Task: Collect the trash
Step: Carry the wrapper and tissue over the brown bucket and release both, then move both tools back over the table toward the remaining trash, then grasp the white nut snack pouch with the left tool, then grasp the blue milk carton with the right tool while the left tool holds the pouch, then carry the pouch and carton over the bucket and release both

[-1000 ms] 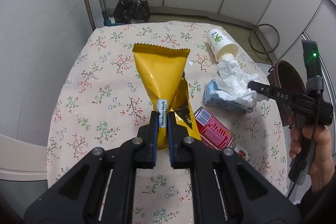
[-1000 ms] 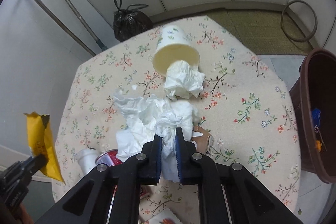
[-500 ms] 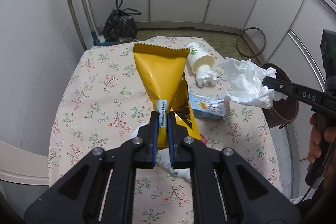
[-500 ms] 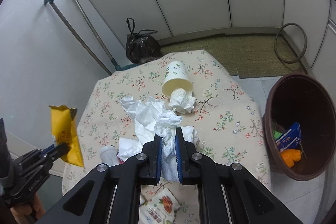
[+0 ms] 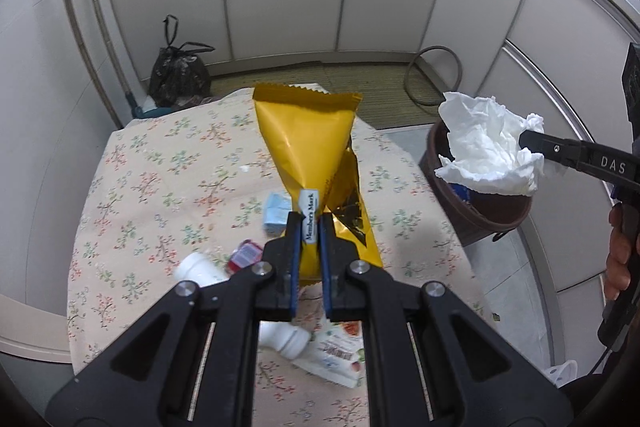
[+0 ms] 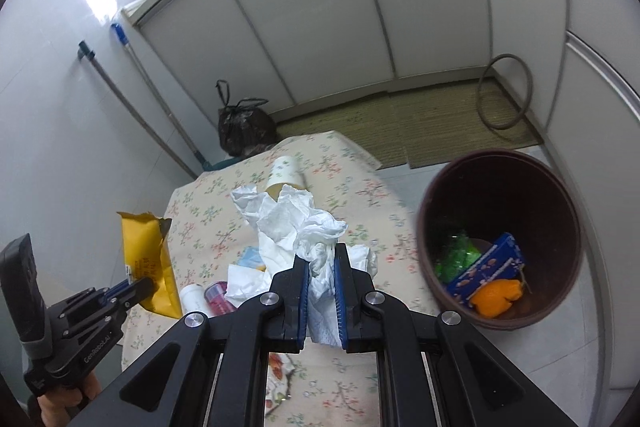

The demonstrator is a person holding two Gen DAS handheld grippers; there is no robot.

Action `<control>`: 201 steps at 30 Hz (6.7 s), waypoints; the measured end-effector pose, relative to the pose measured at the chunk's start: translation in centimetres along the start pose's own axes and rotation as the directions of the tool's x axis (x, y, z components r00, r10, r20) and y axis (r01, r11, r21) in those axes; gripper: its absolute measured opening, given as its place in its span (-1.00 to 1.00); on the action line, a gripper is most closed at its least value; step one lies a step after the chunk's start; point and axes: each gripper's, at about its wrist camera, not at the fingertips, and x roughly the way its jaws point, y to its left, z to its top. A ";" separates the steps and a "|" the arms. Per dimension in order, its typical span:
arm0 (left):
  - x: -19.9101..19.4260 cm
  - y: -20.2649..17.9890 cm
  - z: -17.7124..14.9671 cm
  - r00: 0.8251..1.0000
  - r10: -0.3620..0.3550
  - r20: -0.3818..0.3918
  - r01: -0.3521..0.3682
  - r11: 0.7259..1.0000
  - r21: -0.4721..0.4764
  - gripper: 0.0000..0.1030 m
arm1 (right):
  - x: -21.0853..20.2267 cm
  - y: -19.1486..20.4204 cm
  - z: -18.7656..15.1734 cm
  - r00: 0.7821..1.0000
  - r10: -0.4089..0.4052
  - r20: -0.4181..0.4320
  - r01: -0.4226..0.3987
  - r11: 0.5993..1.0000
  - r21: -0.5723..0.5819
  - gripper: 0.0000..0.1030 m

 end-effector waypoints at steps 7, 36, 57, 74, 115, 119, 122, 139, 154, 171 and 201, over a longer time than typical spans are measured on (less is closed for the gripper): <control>1.2 -6.0 0.5 0.998 -0.058 0.001 0.057 0.995 0.085 -0.81 | -3.3 -5.9 -0.2 0.996 -0.077 0.036 0.074 0.994 0.077 -0.77; 15.9 -23.0 3.5 0.974 -0.152 -0.167 0.186 0.959 0.214 -0.80 | 1.2 -24.2 -2.5 0.986 -0.162 -0.043 0.166 0.911 0.377 -0.77; 11.8 -18.3 3.4 0.983 -0.137 -0.124 0.157 0.972 0.173 0.32 | -1.5 -21.6 -1.2 0.984 -0.177 0.017 0.161 0.927 0.338 0.13; 5.9 -8.4 2.1 0.993 -0.079 -0.087 0.089 0.989 0.118 0.59 | -4.1 -14.2 -0.9 0.987 -0.159 0.040 0.145 0.959 0.244 0.39; 13.5 -2.1 -9.5 0.860 -0.044 -0.508 0.157 0.971 0.183 0.14 | 3.4 -2.7 -6.9 0.958 -0.153 -0.241 0.139 0.987 -0.077 0.41; 15.2 -1.8 -10.4 0.836 -0.027 -0.548 0.141 0.976 0.167 0.01 | 3.5 -3.1 -7.1 0.955 -0.163 -0.247 0.147 0.986 -0.082 0.41; 14.9 -2.1 -10.5 0.844 -0.025 -0.536 0.146 0.972 0.185 -0.37 | 3.6 -3.5 -7.1 0.954 -0.166 -0.249 0.152 0.985 -0.076 0.41; 3.9 2.9 -5.9 0.958 -0.151 -0.243 0.165 0.986 0.036 -0.93 | 7.6 -0.8 -6.0 0.954 -0.152 -0.259 0.132 0.987 -0.096 0.41; 1.1 11.3 -4.7 0.990 -0.079 -0.114 0.062 0.987 -0.148 -0.93 | 19.5 10.1 -6.7 0.942 -0.183 -0.282 -0.045 0.762 -0.646 0.41; 2.6 13.4 -5.1 0.988 -0.071 -0.140 0.042 0.979 -0.199 -0.93 | 25.9 10.8 -6.7 0.930 -0.207 -0.305 -0.098 0.659 -0.746 0.41; -2.1 6.1 -2.2 0.995 -0.090 0.039 0.094 0.985 -0.145 -0.93 | 4.5 6.1 -3.9 0.982 -0.013 -0.190 -0.042 0.959 -0.280 -0.54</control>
